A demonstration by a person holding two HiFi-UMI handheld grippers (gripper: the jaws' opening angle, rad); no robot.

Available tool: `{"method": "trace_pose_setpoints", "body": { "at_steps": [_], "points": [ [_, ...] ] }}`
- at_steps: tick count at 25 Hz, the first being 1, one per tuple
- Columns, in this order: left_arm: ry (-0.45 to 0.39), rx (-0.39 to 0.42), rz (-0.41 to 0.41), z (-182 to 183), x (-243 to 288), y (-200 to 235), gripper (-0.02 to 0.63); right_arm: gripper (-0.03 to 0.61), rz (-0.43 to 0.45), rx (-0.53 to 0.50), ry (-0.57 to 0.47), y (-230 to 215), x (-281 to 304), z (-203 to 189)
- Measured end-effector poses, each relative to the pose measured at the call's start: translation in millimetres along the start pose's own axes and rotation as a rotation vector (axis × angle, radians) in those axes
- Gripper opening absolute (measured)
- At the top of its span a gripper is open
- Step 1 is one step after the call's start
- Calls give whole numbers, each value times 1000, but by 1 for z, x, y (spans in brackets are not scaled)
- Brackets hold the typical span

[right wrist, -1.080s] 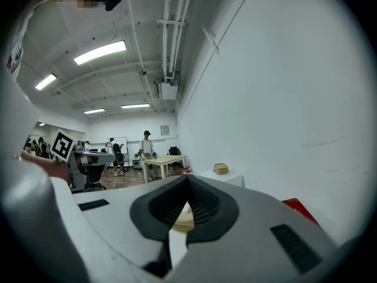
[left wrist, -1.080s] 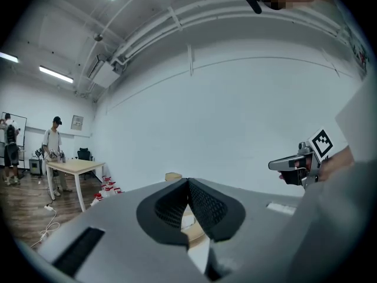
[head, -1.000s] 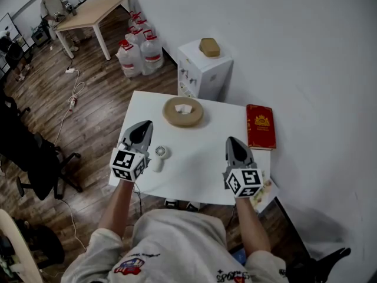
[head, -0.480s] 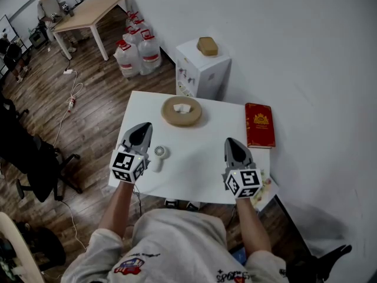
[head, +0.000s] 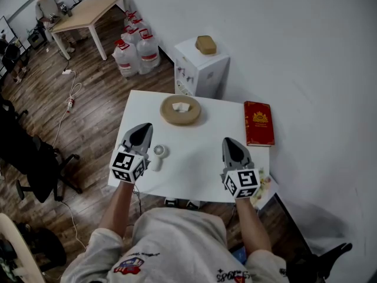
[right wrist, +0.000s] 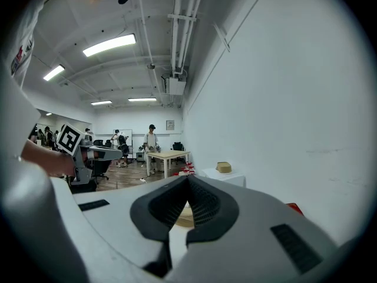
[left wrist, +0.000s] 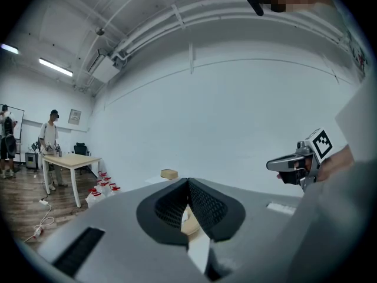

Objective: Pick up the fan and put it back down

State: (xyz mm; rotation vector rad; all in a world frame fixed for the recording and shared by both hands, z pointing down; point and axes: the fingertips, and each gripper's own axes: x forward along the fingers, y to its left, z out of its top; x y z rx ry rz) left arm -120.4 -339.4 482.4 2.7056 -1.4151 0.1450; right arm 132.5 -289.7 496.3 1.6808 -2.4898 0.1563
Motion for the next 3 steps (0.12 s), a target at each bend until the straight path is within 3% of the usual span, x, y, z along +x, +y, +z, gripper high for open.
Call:
{"method": "trace_pose_setpoints", "body": {
  "at_steps": [3],
  "points": [
    [5,-4,-2,-3,0,0,5,-12,-1,1,0,0,-1,-1]
  ]
}}
